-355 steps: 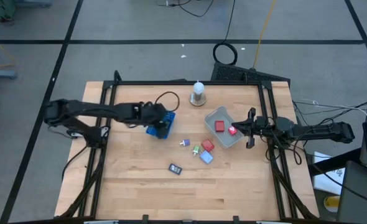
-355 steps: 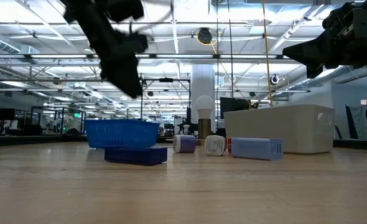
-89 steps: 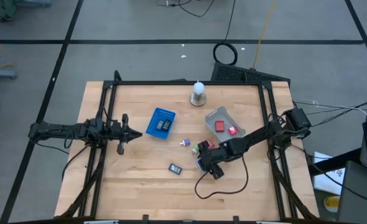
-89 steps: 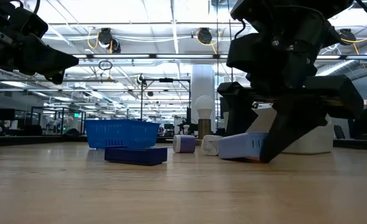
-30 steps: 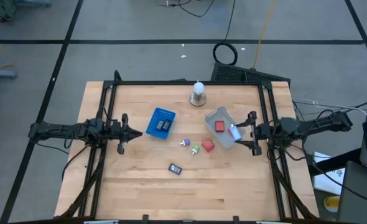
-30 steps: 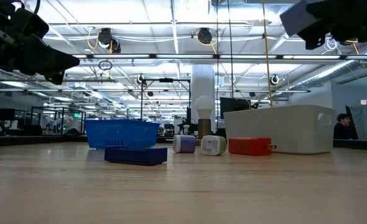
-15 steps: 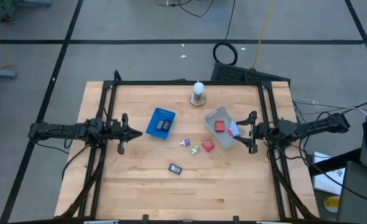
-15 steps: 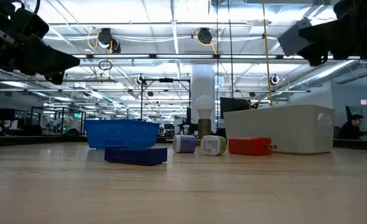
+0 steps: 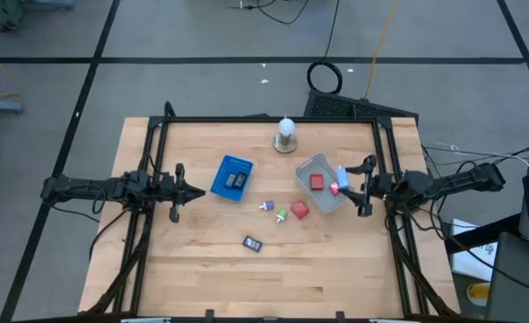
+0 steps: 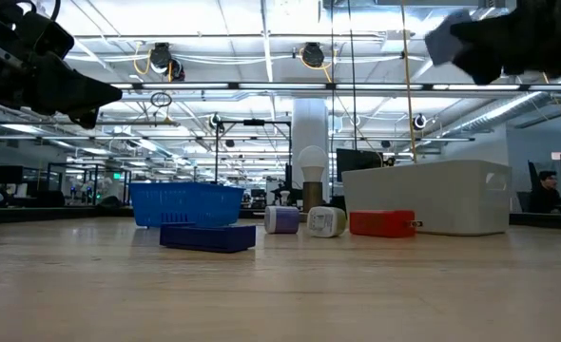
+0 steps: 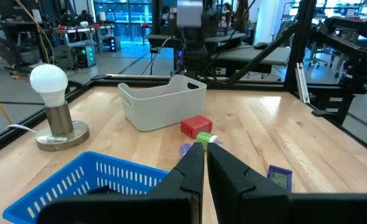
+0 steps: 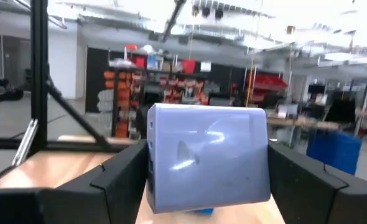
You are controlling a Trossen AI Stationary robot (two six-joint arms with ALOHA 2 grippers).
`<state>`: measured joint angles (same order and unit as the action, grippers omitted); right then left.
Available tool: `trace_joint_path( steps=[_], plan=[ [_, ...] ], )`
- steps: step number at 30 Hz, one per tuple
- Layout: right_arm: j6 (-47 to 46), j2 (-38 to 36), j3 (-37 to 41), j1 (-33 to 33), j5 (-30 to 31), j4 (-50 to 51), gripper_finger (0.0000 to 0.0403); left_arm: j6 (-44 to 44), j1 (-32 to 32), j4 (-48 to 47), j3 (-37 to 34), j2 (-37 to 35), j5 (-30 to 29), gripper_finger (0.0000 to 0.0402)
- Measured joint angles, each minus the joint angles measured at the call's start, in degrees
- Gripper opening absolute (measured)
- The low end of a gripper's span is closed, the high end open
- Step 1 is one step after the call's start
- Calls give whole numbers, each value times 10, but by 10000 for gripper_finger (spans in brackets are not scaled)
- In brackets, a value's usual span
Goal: Pick & Place Office items
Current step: Put the light blue charger into the gray bin
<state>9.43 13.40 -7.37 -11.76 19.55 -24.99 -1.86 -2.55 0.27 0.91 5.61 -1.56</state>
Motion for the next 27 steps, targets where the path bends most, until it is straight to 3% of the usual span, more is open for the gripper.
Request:
trace_joint_path(
  steps=[7,12,22,27],
  plan=[
    [29,64,-138,15,4,116,278,0,0,0,0,0,0,21],
    [17,161,-253,28,45,244,278,1,0,0,0,0,0,21],
    [-70,364,-443,97,43,533,278,-1,0,0,0,0,0,21],
    [-88,425,-454,140,-25,582,277,-3,0,0,0,0,0,21]
  ],
)
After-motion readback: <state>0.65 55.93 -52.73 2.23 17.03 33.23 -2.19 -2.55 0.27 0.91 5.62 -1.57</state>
